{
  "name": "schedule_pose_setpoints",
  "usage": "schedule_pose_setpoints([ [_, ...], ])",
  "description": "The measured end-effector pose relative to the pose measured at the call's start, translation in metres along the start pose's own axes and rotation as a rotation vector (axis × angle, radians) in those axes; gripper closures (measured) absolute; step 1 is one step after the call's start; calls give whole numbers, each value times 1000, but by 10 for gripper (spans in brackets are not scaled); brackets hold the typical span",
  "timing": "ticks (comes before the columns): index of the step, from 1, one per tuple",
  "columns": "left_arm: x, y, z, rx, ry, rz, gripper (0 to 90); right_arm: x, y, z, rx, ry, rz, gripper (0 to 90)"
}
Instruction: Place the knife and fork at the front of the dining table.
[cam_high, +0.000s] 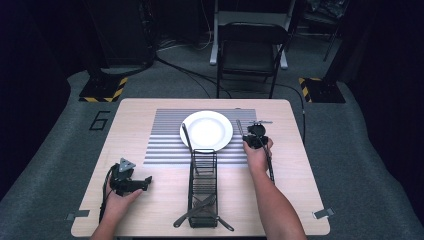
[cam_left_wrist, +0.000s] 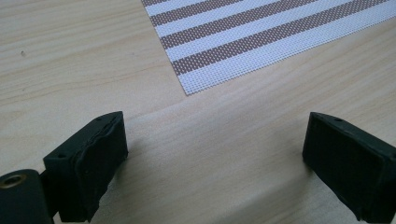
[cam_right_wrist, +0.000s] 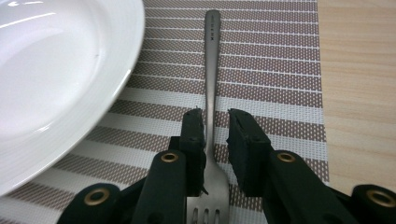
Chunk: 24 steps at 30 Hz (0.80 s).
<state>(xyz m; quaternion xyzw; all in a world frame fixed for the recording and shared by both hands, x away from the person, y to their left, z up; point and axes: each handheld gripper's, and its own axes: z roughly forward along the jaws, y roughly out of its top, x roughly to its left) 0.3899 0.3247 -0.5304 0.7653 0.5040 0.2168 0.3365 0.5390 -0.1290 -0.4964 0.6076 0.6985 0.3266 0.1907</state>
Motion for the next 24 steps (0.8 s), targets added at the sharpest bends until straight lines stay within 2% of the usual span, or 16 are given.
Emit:
schedule_pose_setpoints([
  [2, 0, 1, 0, 10, -3, 5, 63, 0, 0, -6, 6, 10, -15, 739],
  [7, 0, 0, 1, -2, -2, 1, 63, -2, -9, -18, 11, 23, -43, 712],
  [9, 0, 0, 1, 0, -1, 1, 64, -6, -13, -21, 5, 22, -31, 714],
  [13, 0, 1, 0, 5, -1, 0, 64, -16, -20, -25, 18, 50, 12, 702],
  [14, 0, 1, 0, 6, -1, 0, 64, -16, -22, -27, 13, 56, 10, 706],
  [19, 0, 1, 0, 7, 0, -1, 64, -14, -27, -30, 21, -2, -17, 744],
  [24, 0, 1, 0, 6, 0, -1, 66, -18, -30, -30, 33, -10, -14, 767],
])
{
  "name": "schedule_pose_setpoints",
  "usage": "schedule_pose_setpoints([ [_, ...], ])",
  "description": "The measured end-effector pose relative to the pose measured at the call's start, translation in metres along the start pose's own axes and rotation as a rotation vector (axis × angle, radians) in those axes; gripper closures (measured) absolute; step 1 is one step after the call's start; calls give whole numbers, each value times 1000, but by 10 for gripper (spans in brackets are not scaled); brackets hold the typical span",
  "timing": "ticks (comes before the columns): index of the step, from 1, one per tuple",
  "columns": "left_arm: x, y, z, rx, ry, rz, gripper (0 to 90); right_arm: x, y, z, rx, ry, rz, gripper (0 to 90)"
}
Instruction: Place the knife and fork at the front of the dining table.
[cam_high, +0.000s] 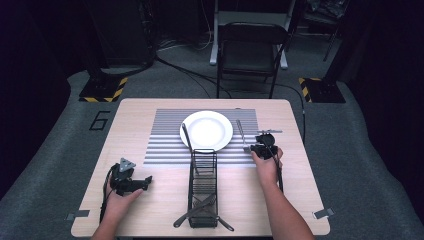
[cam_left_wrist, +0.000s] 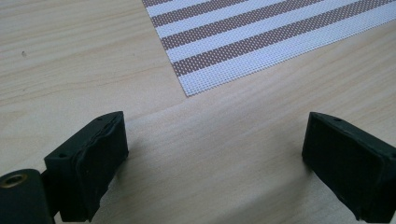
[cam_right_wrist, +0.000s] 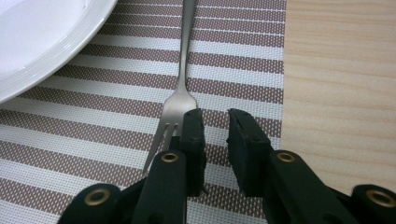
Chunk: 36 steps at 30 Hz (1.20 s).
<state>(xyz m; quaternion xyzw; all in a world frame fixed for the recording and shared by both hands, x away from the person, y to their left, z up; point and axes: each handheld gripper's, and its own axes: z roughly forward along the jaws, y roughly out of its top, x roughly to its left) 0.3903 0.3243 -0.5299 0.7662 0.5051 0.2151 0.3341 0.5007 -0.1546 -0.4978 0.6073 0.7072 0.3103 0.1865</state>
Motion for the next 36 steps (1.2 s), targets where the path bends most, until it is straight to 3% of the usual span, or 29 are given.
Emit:
schedule_pose_setpoints([
  [7, 0, 0, 0, 0, 1, -2, 66, 4, -2, 2, 33, 18, -25, 795],
  [17, -1, 0, 0, -14, 5, 0, 80, 10, -7, 3, 24, 29, -33, 786],
  [22, -1, -1, -2, -34, -4, 0, 204, 11, -8, -5, 9, 19, -52, 747],
  [25, -3, 1, -4, -38, -7, -8, 347, 10, -8, -16, -16, 35, -65, 734],
  [28, -5, 5, -8, -23, -27, -14, 423, 8, -9, -27, -43, 67, -67, 717],
  [36, -23, 28, -23, -61, -84, -21, 504, 14, -17, -51, -79, 139, -108, 686],
])
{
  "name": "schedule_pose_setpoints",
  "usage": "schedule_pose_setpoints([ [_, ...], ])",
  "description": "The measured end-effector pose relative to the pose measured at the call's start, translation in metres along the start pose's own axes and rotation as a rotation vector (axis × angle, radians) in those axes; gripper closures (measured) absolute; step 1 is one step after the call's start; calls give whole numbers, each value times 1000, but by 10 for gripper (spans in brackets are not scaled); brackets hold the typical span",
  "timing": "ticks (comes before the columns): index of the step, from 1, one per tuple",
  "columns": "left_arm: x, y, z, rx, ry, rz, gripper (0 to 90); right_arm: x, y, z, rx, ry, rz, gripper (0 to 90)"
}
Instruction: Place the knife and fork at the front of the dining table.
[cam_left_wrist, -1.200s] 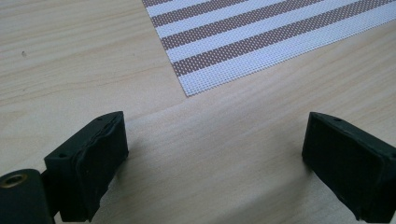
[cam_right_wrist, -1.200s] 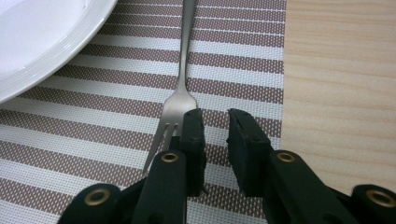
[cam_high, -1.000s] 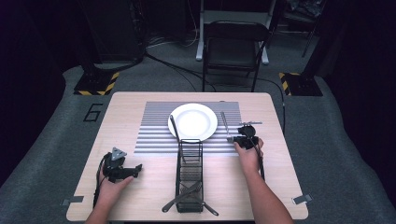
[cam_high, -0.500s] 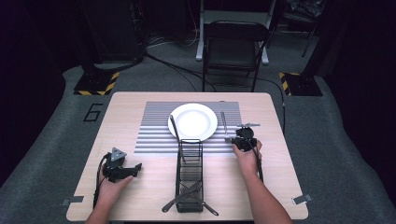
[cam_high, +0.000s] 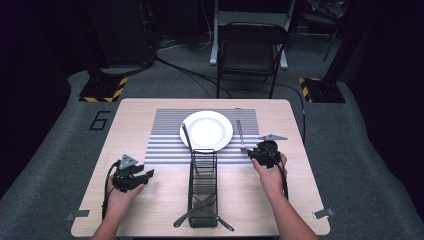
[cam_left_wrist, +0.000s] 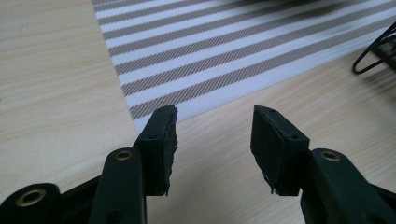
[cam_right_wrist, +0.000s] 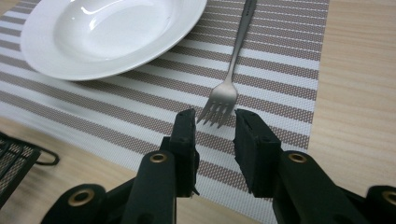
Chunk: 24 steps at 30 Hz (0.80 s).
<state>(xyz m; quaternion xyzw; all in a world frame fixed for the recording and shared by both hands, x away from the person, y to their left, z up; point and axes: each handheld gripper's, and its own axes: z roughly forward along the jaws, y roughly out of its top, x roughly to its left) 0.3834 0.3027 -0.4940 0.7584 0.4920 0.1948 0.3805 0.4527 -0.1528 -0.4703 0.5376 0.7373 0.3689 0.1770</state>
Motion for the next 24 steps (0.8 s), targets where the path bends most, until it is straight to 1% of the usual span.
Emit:
schedule_pose_setpoints([
  [1, -3, 3, -1, -10, -1, -2, 506, 1, -1, -1, -1, 2, -6, 684],
  [3, -7, 11, -3, -22, -21, 4, 527, 3, -4, -3, -4, 7, -26, 676],
  [4, -10, 15, -4, -32, -25, 2, 528, 5, -6, -5, -1, 6, -26, 675],
  [5, -12, 20, -5, -37, -31, 12, 534, 6, -7, -6, -8, 5, -36, 675],
  [6, -14, 23, -5, -42, -35, 5, 544, 7, -8, -8, -11, 14, -40, 670],
  [7, -16, 27, -6, -46, -37, 17, 549, 7, -8, -9, -11, 17, -40, 669],
  [9, -19, 34, -8, -47, -45, 14, 559, 9, -10, -12, -14, 22, -43, 668],
  [11, -23, 41, -10, -58, -54, 23, 575, 11, -12, -14, -20, 29, -42, 665],
  [13, -27, 47, -11, -64, -61, 27, 581, 12, -14, -16, -24, 30, -57, 663],
  [14, -29, 50, -12, -67, -65, 30, 582, 12, -16, -17, -27, 31, -54, 662],
  [18, -38, 62, -16, -78, -92, 47, 587, 13, -19, -22, -38, 32, -63, 658],
  [20, -43, 69, -18, -84, -111, 61, 590, 14, -19, -25, -46, 39, -57, 658],
  [23, -52, 80, -21, -101, -140, 75, 602, 14, -18, -31, -66, 50, -59, 657],
  [24, -56, 83, -21, -109, -144, 83, 606, 15, -18, -33, -70, 49, -60, 656],
])
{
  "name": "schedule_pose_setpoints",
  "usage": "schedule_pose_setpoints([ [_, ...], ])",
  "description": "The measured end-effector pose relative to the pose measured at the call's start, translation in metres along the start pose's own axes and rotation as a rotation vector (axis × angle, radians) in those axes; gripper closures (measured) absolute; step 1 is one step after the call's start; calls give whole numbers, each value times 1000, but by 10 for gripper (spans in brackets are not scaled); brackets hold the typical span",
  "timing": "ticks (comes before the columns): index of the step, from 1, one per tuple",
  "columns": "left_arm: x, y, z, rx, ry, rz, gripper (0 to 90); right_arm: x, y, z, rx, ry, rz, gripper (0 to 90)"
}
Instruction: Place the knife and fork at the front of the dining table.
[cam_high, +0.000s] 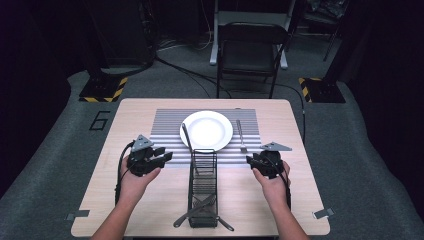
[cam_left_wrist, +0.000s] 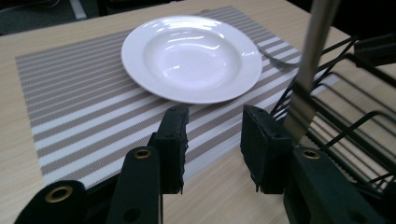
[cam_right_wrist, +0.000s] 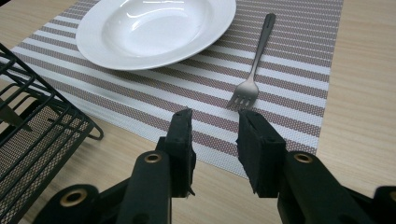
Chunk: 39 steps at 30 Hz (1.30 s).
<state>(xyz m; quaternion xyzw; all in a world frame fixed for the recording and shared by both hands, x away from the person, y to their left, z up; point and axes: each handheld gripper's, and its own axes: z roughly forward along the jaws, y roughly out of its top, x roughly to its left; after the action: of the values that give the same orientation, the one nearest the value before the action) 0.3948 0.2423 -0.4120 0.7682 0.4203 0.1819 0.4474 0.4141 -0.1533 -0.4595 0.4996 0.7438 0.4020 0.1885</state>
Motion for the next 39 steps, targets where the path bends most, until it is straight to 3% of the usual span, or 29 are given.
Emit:
schedule_pose_setpoints([
  [6, -18, 15, 6, 1, -40, 26, 617, -1, -2, -5, -24, -4, 9, 648],
  [17, -37, 22, 15, 4, -63, 58, 620, -2, -6, -7, -35, 3, 17, 646],
  [29, -43, 24, 30, 21, -100, 42, 677, -3, -8, -7, -35, 2, 25, 646],
  [39, -44, 21, 39, 15, -105, 29, 730, -7, -9, -6, -42, 7, 38, 645],
])
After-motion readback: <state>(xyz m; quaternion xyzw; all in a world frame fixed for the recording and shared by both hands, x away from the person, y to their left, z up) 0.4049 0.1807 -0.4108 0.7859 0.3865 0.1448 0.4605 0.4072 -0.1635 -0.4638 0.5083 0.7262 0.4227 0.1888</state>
